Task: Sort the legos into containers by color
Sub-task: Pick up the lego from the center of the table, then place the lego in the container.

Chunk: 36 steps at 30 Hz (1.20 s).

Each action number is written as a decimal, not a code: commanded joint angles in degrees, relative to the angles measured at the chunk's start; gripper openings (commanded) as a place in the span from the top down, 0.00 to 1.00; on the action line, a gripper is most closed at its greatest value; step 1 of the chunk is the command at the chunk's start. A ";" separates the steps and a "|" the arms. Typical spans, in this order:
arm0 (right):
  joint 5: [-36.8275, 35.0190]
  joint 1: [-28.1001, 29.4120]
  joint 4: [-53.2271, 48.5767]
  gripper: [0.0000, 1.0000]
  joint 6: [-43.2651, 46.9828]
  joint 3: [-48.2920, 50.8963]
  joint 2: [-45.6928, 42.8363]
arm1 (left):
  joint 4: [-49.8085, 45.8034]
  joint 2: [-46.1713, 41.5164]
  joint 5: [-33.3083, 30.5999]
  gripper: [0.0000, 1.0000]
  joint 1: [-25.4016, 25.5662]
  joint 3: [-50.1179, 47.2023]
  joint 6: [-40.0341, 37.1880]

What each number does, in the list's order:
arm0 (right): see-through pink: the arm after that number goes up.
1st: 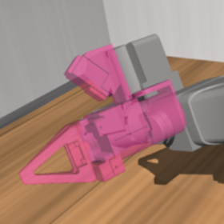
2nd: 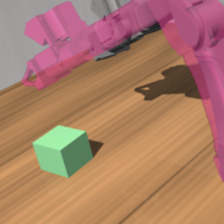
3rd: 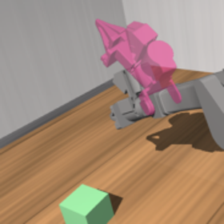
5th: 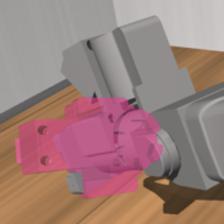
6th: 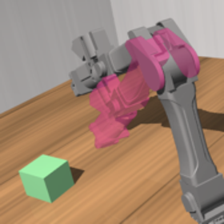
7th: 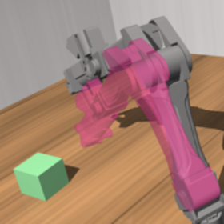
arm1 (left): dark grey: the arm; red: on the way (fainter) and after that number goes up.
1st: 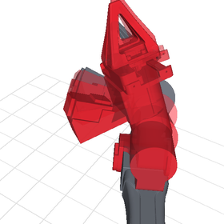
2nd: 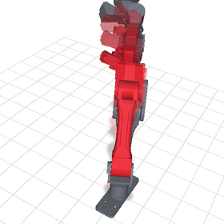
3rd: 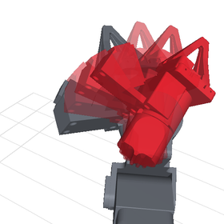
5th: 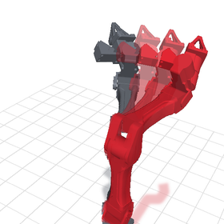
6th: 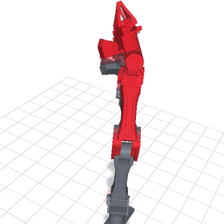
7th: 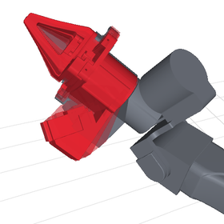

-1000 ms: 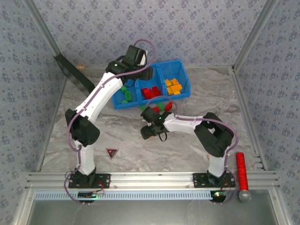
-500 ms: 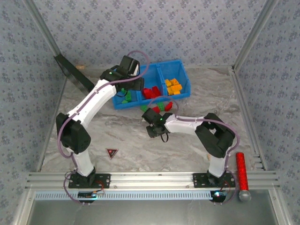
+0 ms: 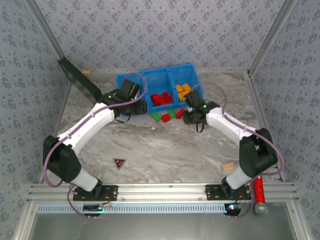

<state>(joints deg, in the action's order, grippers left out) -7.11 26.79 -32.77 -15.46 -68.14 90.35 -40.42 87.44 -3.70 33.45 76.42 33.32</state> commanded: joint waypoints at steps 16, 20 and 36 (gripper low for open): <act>2.32 -8.80 -6.17 0.74 6.50 -41.23 32.48 | 11.69 13.26 4.69 0.38 4.56 -3.33 21.61; 2.24 -9.10 -6.78 0.73 7.42 -44.62 35.99 | 11.26 17.61 3.99 0.38 4.67 -0.86 22.23; 5.35 -10.78 -5.57 0.33 9.38 -46.58 38.21 | 9.43 27.18 0.02 0.34 4.34 7.53 23.96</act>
<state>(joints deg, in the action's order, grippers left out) -2.74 16.19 -37.76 -6.85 -113.19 128.38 -29.78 112.60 -2.48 38.00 81.87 56.25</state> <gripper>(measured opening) 0.665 0.661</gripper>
